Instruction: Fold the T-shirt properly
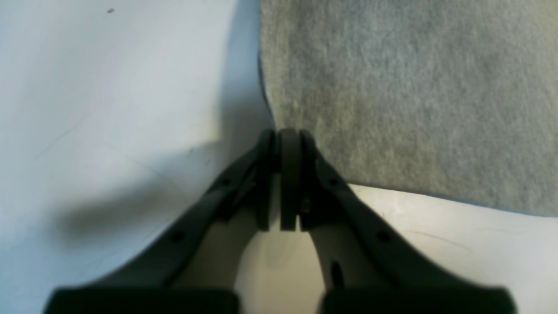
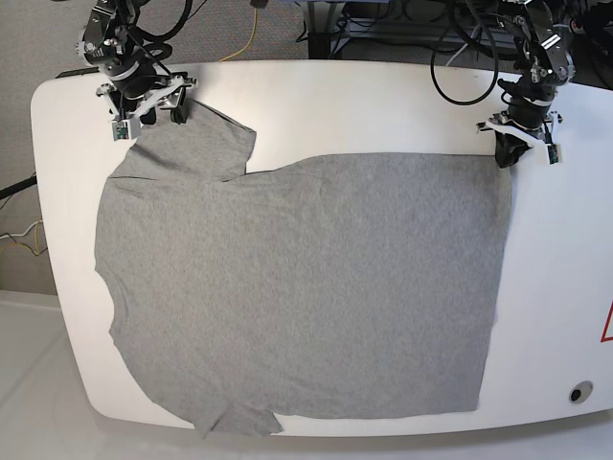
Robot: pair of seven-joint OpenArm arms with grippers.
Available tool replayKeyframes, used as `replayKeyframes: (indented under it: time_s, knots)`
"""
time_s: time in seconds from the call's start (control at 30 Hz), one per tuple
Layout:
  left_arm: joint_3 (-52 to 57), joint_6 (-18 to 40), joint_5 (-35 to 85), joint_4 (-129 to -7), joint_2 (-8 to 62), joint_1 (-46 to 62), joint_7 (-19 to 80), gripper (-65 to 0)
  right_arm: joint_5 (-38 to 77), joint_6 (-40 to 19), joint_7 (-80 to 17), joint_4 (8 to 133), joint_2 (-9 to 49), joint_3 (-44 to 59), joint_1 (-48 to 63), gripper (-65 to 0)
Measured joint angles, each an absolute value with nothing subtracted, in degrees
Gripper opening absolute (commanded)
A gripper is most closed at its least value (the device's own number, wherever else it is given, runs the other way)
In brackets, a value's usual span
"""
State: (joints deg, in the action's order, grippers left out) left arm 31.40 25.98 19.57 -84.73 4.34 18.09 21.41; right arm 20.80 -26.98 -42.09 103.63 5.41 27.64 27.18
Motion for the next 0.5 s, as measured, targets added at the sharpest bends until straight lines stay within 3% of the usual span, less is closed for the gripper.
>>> replayKeyframes:
  time_s: [0.5]
  knots:
    - [31.35,26.00,19.81,-84.68,4.34,18.06,21.43,-65.0,23.11,-27.05,-42.48,103.81,5.28,28.08,27.99,-29.4]
